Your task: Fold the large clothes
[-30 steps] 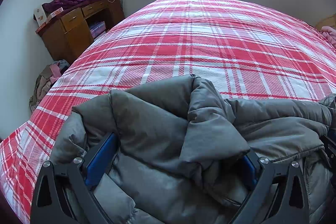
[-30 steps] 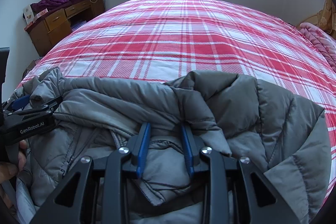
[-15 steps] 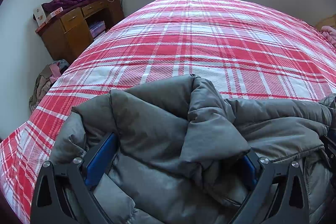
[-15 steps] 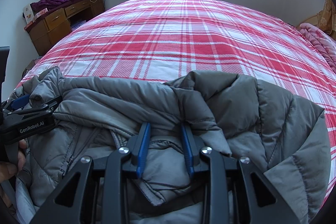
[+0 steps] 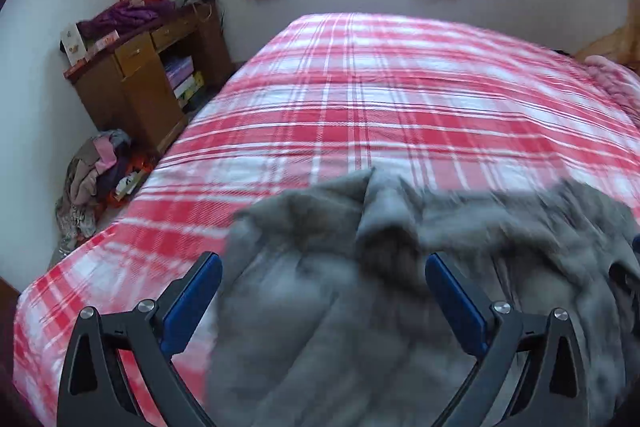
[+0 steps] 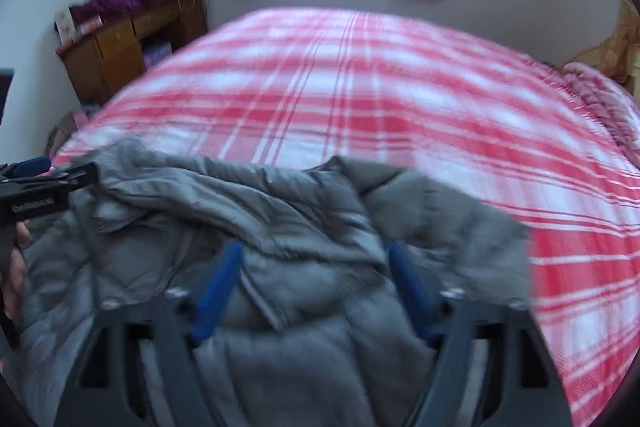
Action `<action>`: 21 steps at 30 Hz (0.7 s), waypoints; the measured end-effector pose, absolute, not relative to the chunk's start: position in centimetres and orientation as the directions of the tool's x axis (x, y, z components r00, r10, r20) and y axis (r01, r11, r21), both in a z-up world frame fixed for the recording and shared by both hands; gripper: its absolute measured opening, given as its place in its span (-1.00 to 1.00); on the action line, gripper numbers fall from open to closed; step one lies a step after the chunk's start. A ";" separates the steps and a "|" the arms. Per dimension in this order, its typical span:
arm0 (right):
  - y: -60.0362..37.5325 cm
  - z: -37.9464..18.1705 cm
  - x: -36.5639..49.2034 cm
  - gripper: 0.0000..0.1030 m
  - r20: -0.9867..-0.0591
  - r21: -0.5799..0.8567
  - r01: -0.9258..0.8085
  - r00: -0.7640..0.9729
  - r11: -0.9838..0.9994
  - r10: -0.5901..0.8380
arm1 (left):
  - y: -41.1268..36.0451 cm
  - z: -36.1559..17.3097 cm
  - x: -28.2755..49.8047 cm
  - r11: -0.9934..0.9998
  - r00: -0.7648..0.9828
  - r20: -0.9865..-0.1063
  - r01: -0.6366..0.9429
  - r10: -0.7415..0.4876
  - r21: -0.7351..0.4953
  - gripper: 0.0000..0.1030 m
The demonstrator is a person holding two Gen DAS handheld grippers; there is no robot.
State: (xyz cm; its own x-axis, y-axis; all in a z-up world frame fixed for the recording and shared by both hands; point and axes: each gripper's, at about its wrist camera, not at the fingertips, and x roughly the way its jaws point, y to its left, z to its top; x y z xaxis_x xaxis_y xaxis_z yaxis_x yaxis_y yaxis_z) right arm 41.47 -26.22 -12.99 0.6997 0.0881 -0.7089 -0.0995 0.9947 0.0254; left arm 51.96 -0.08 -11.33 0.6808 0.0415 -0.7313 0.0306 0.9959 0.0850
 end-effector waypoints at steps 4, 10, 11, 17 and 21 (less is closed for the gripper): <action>-29.9 -11.9 33.7 0.55 -0.714 0.063 -0.095 0.691 0.994 0.111 | 2.9 -11.9 42.4 0.992 0.668 -0.743 0.056 0.044 0.110 0.98; -34.6 -14.3 22.4 0.55 -0.758 0.115 -0.009 0.646 0.993 0.093 | 6.9 -15.7 29.2 0.986 0.639 -0.767 0.080 0.061 0.144 0.98; -35.4 -14.9 19.9 0.55 -0.768 0.121 0.021 0.636 0.992 0.081 | 7.6 -16.3 27.4 0.989 0.631 -0.774 0.075 0.054 0.130 0.98; -36.6 -16.2 12.1 0.55 -0.776 0.120 0.067 0.629 0.990 0.051 | 9.3 -18.5 21.7 0.995 0.606 -0.794 0.045 0.045 0.090 0.98; -36.0 -17.3 8.6 0.55 -0.775 0.126 0.066 0.629 0.990 0.057 | 10.0 -19.8 19.6 0.999 0.590 -0.807 0.017 0.024 0.042 0.98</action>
